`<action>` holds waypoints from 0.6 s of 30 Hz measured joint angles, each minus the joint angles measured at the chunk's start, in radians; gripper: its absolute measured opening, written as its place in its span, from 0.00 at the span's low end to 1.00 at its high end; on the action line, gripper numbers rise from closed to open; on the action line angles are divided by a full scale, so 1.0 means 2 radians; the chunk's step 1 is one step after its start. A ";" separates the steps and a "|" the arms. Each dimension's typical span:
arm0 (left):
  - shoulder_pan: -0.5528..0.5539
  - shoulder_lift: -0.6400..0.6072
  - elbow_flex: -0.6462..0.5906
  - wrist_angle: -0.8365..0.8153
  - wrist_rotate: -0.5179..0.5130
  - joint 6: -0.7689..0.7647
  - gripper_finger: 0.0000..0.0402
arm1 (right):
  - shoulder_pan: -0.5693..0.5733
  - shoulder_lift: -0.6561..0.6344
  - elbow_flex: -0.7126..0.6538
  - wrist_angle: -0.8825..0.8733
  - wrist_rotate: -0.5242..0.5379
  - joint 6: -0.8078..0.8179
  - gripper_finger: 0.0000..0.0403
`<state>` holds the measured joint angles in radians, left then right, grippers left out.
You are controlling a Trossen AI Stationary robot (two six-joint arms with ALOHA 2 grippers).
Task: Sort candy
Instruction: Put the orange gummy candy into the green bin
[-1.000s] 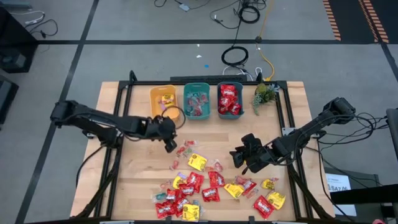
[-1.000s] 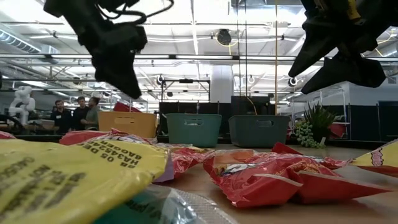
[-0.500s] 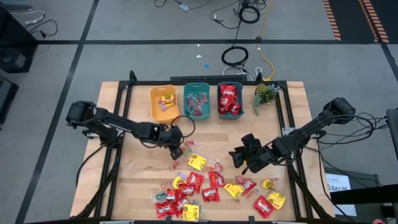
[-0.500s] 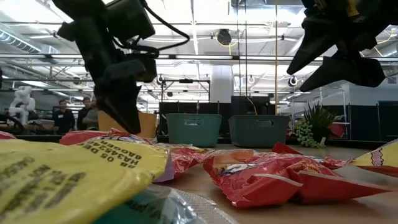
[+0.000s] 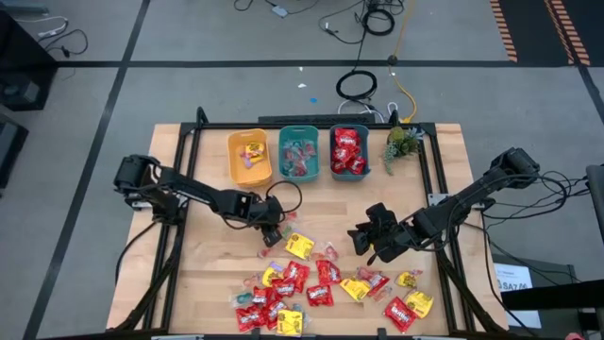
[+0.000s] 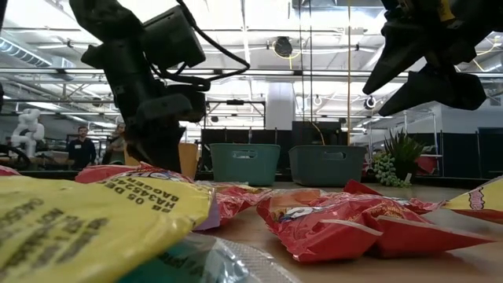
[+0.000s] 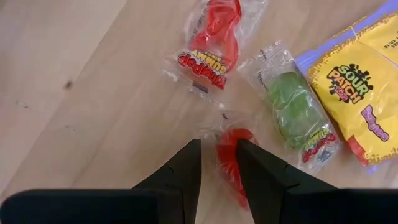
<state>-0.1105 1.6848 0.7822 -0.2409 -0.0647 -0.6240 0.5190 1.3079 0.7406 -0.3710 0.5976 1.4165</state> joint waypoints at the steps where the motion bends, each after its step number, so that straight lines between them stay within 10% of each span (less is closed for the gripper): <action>1: -0.001 0.003 0.000 0.000 0.000 0.000 0.28 | 0.000 0.000 0.000 0.000 0.000 0.000 0.48; 10: -0.014 0.002 0.004 -0.021 -0.013 0.014 0.04 | 0.000 0.000 0.000 0.000 0.000 0.000 0.48; 18: -0.016 -0.034 0.023 -0.088 -0.007 0.032 0.01 | 0.000 0.000 0.000 -0.001 0.000 -0.002 0.48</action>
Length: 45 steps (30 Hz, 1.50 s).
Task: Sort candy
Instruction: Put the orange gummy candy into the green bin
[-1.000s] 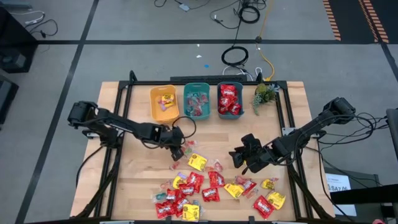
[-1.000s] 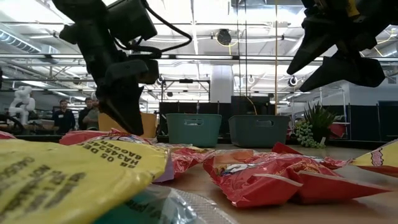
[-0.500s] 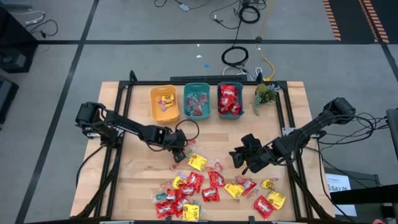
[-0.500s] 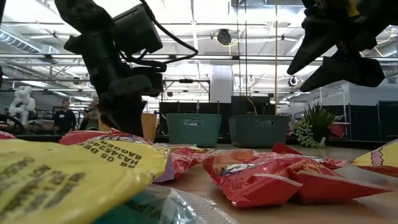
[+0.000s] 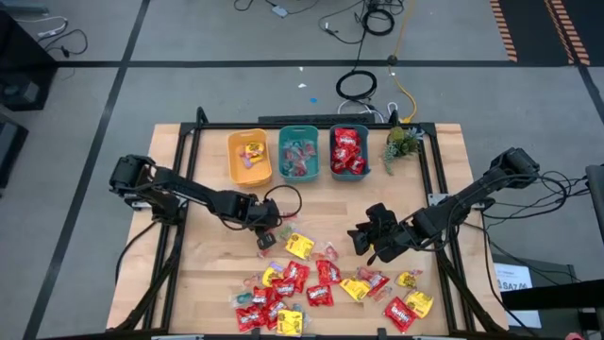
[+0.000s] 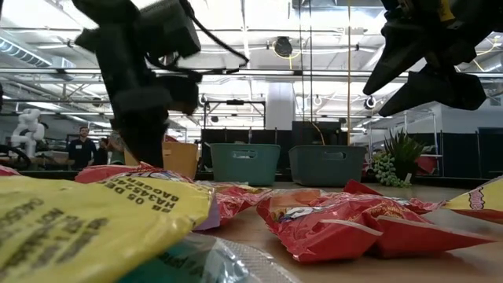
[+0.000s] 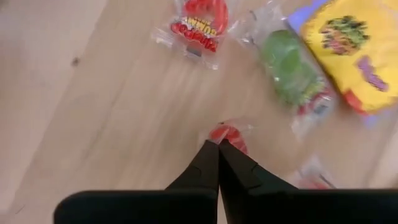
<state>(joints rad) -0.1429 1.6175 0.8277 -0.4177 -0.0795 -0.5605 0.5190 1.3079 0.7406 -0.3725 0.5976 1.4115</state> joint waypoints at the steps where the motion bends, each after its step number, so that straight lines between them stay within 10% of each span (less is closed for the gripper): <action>1: 0.000 -0.010 0.003 -0.011 0.000 0.000 0.01 | 0.000 0.000 0.000 0.000 0.000 -0.002 0.48; 20: 0.086 -0.152 0.024 -0.054 -0.006 0.041 0.00 | 0.000 0.000 0.000 -0.003 0.002 -0.009 0.48; 33: 0.281 -0.009 0.223 -0.064 0.084 0.249 0.00 | -0.002 0.000 0.000 -0.003 0.004 0.008 0.48; 45: 0.327 0.075 0.328 -0.086 0.100 0.301 0.17 | -0.002 0.000 0.000 -0.004 0.007 0.022 0.48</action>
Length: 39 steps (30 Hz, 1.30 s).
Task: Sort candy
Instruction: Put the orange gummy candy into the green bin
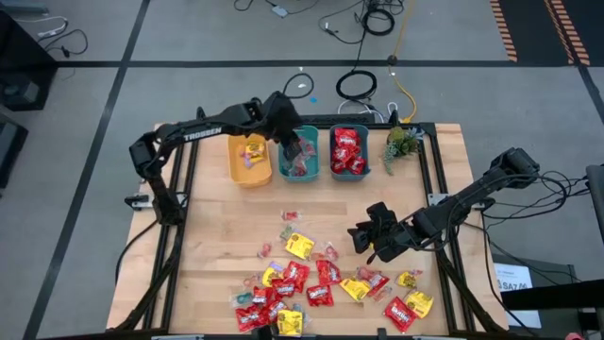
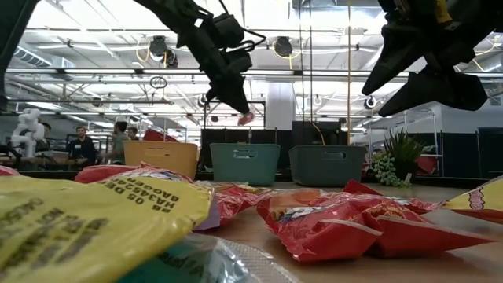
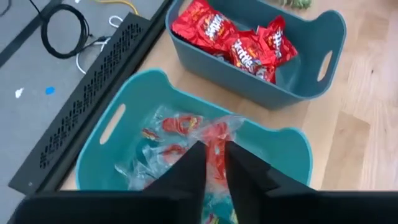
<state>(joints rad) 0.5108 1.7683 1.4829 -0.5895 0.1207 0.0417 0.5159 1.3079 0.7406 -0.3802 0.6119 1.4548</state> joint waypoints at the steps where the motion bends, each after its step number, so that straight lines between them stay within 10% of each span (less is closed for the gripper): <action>1: 0.001 0.000 0.000 0.000 0.000 0.000 0.19 | 0.000 0.000 0.000 0.000 0.001 0.000 0.48; 39: -0.019 -0.027 0.000 -0.034 0.000 0.019 0.27 | -0.002 0.000 0.000 -0.009 0.019 0.000 0.48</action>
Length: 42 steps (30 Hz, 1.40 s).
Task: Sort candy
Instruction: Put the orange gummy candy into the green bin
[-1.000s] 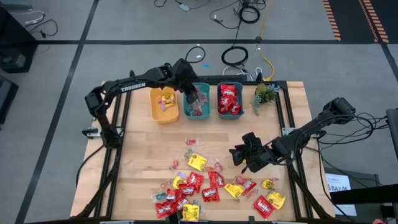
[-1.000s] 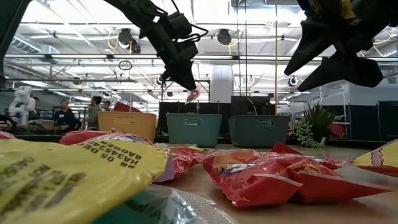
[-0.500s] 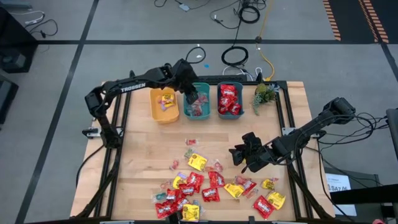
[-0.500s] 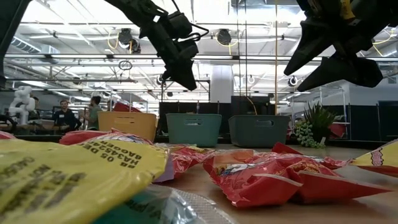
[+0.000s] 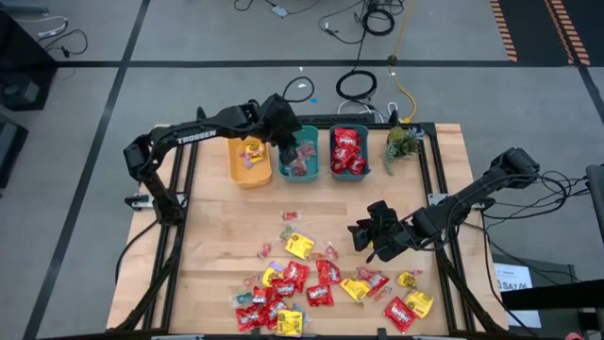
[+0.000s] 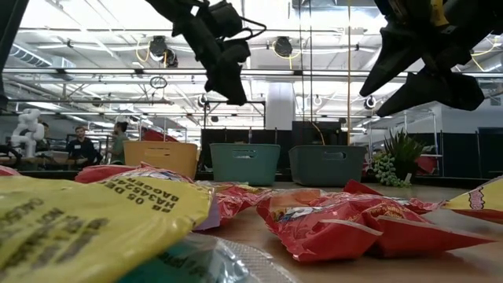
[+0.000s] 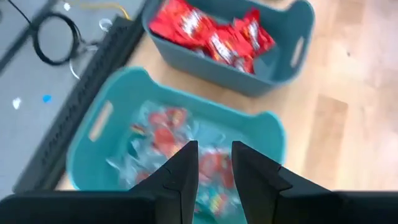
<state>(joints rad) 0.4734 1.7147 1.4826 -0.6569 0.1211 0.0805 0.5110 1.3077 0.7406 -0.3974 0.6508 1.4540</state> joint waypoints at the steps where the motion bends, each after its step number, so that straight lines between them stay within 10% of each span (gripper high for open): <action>1: -0.005 -0.002 0.000 -0.010 -0.001 -0.008 0.27 | 0.000 0.000 0.000 -0.001 0.000 0.000 0.48; 15: -0.134 -0.006 -0.023 -0.078 -0.003 -0.024 0.27 | 0.000 0.000 0.000 0.002 0.000 0.000 0.48; 42: -0.234 -0.006 -0.287 0.201 -0.067 -0.038 0.27 | 0.001 0.000 0.000 0.006 -0.040 -0.019 0.48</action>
<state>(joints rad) 0.0051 1.7025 0.9080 -0.2551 -0.0126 0.0038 0.5121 1.3079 0.7406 -0.3855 0.5701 1.4151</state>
